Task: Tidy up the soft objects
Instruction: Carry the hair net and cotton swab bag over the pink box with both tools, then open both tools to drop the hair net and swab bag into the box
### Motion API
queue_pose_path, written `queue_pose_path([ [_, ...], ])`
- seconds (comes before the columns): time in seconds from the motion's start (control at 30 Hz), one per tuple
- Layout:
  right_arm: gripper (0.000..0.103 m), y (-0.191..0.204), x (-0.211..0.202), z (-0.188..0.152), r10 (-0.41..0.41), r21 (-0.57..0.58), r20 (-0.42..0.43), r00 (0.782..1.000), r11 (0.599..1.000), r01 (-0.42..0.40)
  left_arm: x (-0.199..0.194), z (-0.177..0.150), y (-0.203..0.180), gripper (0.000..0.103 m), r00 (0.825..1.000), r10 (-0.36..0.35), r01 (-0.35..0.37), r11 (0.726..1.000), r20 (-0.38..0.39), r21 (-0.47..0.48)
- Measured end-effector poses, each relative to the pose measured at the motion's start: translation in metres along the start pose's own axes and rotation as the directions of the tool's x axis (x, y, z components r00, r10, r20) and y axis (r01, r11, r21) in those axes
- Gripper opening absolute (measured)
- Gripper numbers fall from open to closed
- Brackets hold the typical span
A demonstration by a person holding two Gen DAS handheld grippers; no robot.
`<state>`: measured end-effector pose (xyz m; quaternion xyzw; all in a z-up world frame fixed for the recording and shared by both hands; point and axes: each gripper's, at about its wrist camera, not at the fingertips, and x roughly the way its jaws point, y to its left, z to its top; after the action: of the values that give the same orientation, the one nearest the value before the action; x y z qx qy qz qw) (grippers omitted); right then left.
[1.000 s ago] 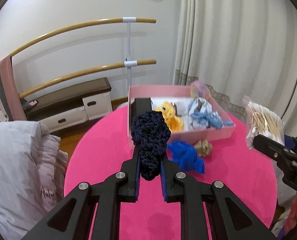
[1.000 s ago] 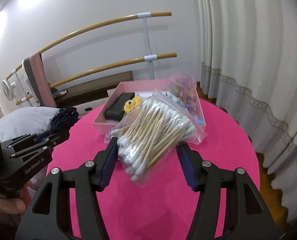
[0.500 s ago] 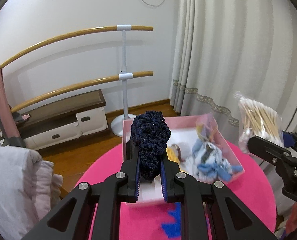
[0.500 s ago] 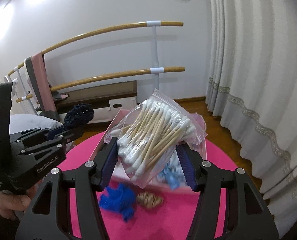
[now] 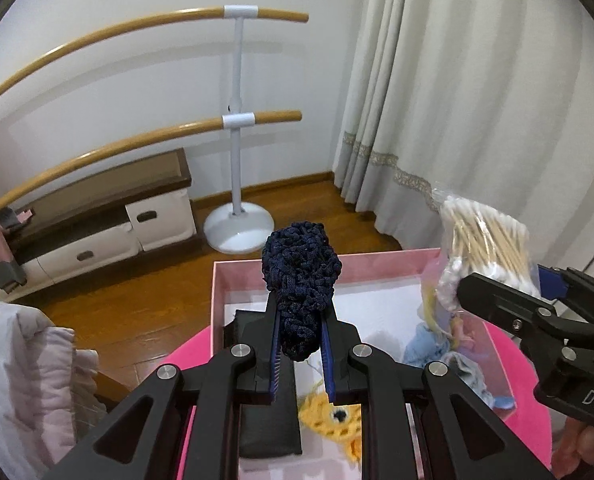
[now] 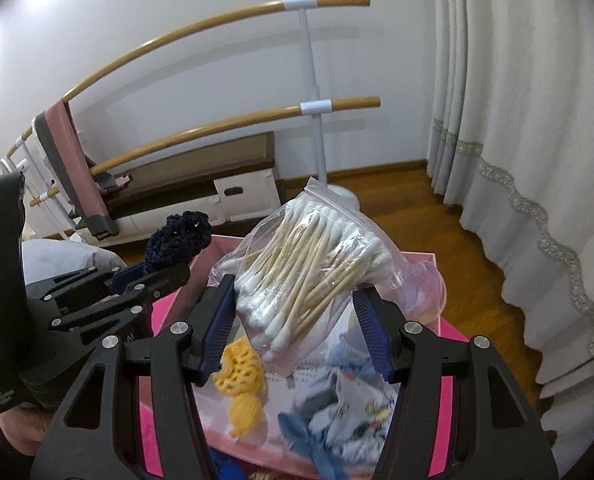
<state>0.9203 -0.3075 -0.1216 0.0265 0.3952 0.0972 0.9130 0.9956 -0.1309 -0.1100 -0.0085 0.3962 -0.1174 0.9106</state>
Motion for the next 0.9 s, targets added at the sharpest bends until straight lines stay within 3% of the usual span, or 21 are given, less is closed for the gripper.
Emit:
queue_pose_path([
  [0.3, 0.055, -0.011, 0.039, 0.006, 0.003, 0.014, -0.066, 0.998, 1.000, -0.002, 0.066, 0.041, 0.004, 0.014, 0.998, -0.011, 0.011, 1.000, -0.054, -0.006],
  [0.53, 0.055, -0.017, 0.056, 0.005, 0.008, 0.044, -0.100, 0.995, 0.999, -0.004, 0.107, 0.052, -0.001, 0.019, 0.994, -0.007, 0.007, 1.000, -0.105, 0.006],
  [0.6, 0.056, -0.020, 0.061, 0.005, 0.010, 0.051, -0.113, 0.994, 0.999, -0.004, 0.121, 0.058, 0.001, 0.026, 0.991, -0.007, 0.008, 1.000, -0.132, 0.007],
  [0.67, 0.058, -0.023, 0.066, 0.003, 0.014, 0.061, -0.127, 0.992, 0.998, -0.007, 0.135, 0.062, -0.003, 0.055, 0.990, 0.008, -0.007, 1.000, -0.142, 0.012],
  [0.77, 0.067, -0.027, 0.068, 0.001, 0.044, 0.096, -0.136, 0.990, 0.995, -0.031, 0.133, 0.064, -0.005, 0.076, 0.992, 0.055, -0.053, 0.998, -0.111, 0.019],
  [0.8, 0.068, -0.029, 0.068, -0.001, 0.051, 0.107, -0.137, 0.989, 0.994, -0.037, 0.133, 0.067, -0.003, 0.079, 0.993, 0.063, -0.063, 0.998, -0.104, 0.011],
  [0.87, 0.092, -0.032, 0.065, -0.003, 0.052, 0.119, -0.125, 0.991, 0.992, -0.037, 0.130, 0.065, -0.001, 0.085, 0.993, 0.075, -0.076, 0.997, -0.088, -0.004],
  [0.9, 0.098, -0.033, 0.062, -0.004, 0.057, 0.128, -0.114, 0.992, 0.991, -0.042, 0.127, 0.065, -0.001, 0.086, 0.994, 0.082, -0.083, 0.996, -0.078, -0.007],
])
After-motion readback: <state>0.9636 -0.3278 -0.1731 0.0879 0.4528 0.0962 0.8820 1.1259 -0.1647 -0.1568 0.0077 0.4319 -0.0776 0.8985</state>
